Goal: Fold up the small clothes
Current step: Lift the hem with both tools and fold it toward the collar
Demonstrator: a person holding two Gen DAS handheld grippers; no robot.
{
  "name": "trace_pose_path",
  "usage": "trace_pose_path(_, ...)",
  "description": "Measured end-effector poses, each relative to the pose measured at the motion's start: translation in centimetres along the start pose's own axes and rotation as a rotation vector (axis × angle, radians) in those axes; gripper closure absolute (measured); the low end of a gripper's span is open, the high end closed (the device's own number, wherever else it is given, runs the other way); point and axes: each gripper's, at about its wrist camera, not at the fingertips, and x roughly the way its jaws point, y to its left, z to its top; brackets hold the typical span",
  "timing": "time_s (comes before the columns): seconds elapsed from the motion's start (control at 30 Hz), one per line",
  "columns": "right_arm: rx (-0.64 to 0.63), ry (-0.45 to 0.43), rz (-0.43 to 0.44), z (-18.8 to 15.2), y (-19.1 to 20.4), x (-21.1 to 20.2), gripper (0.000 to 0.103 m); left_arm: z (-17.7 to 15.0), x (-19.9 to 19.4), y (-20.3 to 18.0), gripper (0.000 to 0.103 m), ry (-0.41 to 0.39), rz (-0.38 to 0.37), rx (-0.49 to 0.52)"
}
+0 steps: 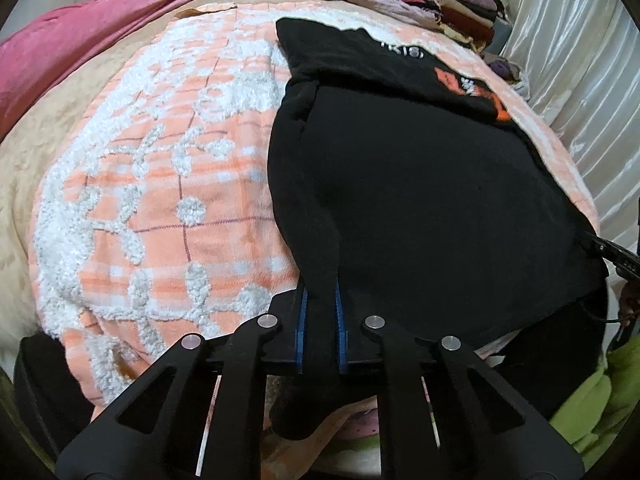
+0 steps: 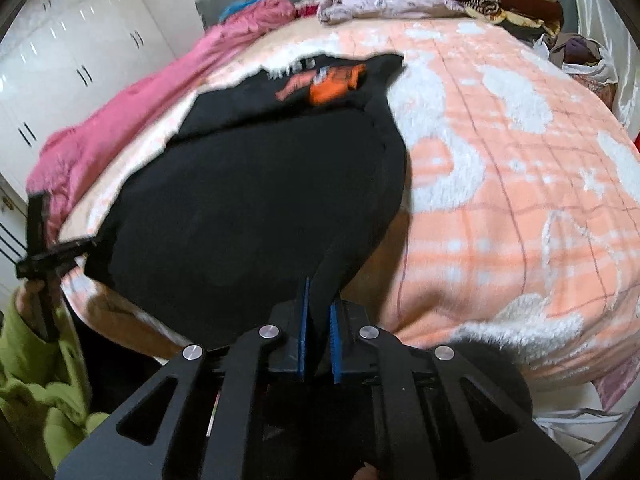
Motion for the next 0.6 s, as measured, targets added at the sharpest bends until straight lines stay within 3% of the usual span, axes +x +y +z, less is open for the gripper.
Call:
trace_pose_path(0.2, 0.012, -0.106, 0.064, 2.5, 0.3, -1.4, 0.095, 1.9, -1.8, 0.3, 0.099, -0.052, -0.057, -0.031)
trace_pose_path(0.6, 0.025, -0.203, 0.086, 8.2, 0.0, -1.2, 0.095, 7.6, -2.8, 0.5, 0.099, -0.113, -0.102, -0.061)
